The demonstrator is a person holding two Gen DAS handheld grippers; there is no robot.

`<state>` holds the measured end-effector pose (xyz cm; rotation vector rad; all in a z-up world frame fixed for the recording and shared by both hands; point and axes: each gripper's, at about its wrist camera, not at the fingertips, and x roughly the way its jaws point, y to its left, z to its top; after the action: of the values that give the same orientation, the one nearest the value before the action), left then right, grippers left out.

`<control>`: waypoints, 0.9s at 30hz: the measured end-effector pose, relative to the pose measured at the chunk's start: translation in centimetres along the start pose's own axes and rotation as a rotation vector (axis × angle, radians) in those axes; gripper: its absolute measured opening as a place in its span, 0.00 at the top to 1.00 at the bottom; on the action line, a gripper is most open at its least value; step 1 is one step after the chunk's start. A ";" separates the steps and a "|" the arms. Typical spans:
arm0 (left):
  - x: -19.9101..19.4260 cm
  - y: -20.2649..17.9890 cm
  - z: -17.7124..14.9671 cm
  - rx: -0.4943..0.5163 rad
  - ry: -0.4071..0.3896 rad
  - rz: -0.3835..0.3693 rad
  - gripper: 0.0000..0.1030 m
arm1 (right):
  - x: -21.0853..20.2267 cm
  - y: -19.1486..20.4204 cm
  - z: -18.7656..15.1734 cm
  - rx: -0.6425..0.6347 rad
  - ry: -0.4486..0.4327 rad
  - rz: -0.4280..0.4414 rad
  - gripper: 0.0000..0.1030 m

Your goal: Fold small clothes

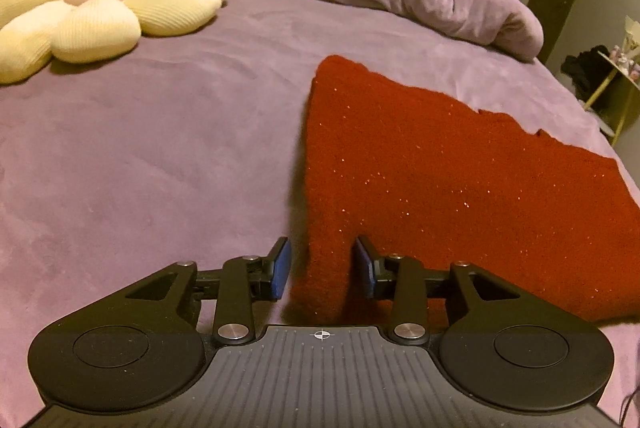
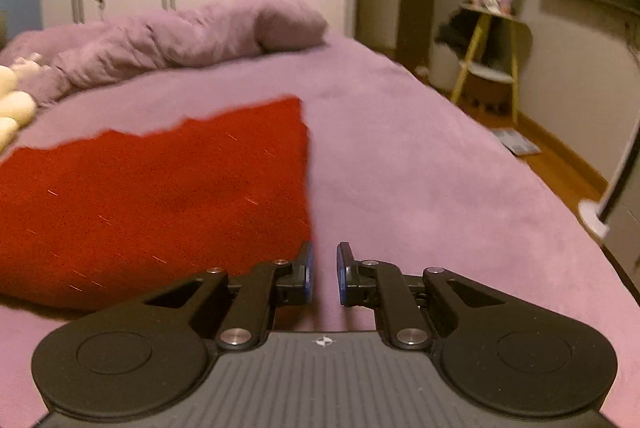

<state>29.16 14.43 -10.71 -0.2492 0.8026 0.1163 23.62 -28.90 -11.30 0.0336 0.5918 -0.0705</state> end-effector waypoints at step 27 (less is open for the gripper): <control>1.3 6.0 -0.9 -0.411 0.164 -0.390 0.25 | 1.0 13.2 0.3 -0.232 -0.016 0.247 0.83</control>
<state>28.24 20.00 -13.32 -0.8064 0.8739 -0.1108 25.66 -15.79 -11.47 -0.1189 0.5729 0.2380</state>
